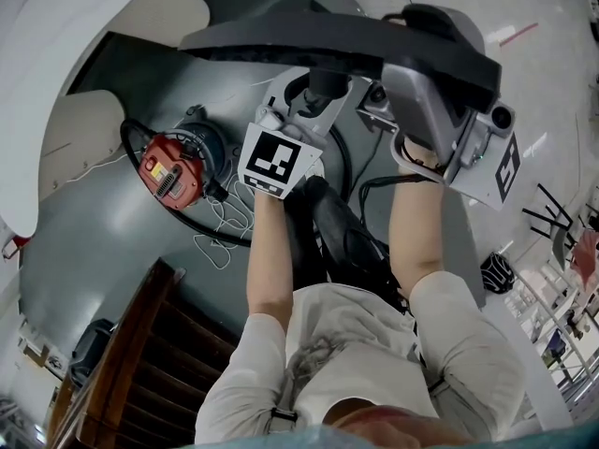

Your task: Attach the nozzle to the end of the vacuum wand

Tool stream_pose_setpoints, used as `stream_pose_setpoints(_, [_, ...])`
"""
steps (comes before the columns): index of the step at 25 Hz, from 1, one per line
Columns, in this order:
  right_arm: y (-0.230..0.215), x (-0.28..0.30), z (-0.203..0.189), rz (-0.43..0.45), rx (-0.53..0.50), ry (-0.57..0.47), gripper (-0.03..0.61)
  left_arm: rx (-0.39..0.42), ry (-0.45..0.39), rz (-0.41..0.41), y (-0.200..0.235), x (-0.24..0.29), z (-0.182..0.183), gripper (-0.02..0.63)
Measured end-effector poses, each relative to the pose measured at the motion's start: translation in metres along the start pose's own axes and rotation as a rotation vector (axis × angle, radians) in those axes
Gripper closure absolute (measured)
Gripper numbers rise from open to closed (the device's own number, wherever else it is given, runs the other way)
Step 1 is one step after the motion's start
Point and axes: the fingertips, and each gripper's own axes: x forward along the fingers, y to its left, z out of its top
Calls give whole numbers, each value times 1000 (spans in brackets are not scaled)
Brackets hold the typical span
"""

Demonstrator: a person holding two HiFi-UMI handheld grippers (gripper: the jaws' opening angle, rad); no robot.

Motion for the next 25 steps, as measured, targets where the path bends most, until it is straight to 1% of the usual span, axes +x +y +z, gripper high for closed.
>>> stream_pose_setpoints(5, [3,-6,2,40,-16,-61,465,24,-8,-16,2,0,-1,476])
stream_pose_setpoints(11, [17,-8,5,100,-104,-78,465,52,-13,-40,3,2,-3,483])
stream_pose_setpoints(15, [28,-6,3,119,-172,-69,465,65,-11,-50,3,2,-4,485])
stream_pose_setpoints(20, [37,1,-10,130,-248,-16,465,68,-9,-58,5,5,-5,485])
stream_pose_setpoints(25, [38,3,-12,133,-271,-6,465,69,-11,-64,6,6,-3,485])
